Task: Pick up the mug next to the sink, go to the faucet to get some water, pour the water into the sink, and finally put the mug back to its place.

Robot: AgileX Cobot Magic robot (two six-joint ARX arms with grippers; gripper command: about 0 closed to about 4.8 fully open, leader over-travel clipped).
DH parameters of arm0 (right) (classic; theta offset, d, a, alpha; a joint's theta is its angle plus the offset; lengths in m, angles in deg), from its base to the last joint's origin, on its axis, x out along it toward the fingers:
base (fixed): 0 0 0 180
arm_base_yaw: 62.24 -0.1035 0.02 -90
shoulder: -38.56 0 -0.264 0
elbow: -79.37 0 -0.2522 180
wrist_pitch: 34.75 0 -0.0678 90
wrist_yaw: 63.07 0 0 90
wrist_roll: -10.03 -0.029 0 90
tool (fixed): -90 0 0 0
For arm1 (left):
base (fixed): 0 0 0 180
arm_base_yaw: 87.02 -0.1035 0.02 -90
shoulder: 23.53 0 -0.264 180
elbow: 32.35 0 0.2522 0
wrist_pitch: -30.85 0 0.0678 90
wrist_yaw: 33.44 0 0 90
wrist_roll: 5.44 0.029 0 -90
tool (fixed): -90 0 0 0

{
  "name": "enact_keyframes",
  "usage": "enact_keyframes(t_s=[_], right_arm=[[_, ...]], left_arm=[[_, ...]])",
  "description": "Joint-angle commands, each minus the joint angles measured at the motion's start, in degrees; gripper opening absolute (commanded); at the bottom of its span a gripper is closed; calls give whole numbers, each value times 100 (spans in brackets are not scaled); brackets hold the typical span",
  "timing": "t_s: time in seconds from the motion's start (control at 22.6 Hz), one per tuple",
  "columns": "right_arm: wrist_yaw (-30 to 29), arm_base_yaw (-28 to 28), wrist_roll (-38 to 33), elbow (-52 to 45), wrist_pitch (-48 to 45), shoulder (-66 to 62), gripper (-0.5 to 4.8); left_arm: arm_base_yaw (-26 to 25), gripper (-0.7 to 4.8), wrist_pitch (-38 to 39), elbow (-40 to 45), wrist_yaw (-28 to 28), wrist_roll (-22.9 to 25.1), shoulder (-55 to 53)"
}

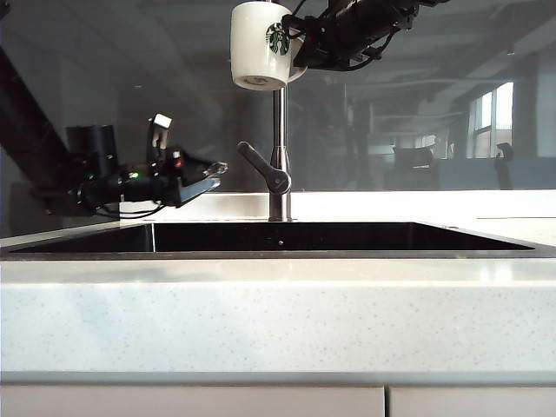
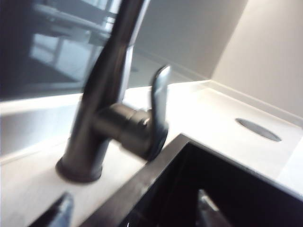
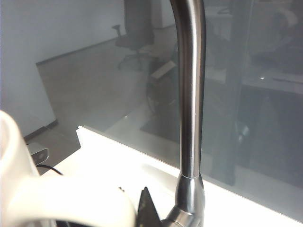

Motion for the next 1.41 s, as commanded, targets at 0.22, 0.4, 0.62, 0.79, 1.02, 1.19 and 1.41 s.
enact_keyframes(t_s=[0.22,0.4,0.62,0.79,1.02,1.19,1.41], right_arm=[[-42,-11,-109,96,-367,205,-3],[-44,-11,-109,96,-334,205,-3],[-46,-11,-109,96,-323,208,-3],[-42,-11,-109,96,-323,205,-3],[-46,-11,-109,96,-323,208,-3],[-66,-11,-111,96,-321,208,-3],[-195,-11,-111,96,-323,208,-3]], left_arm=[[365,479,-553,-90,81,-367,46],[437,479,-688,-92,658,-313,46],[459,452,-1130,-103,1154,-382,46],[459,415,-1475,-103,754,-549,46],[466,395,-1805,-103,538,-855,46],[470,395,-1589,-105,944,-811,46],[468,399,-914,-103,1169,-177,46]])
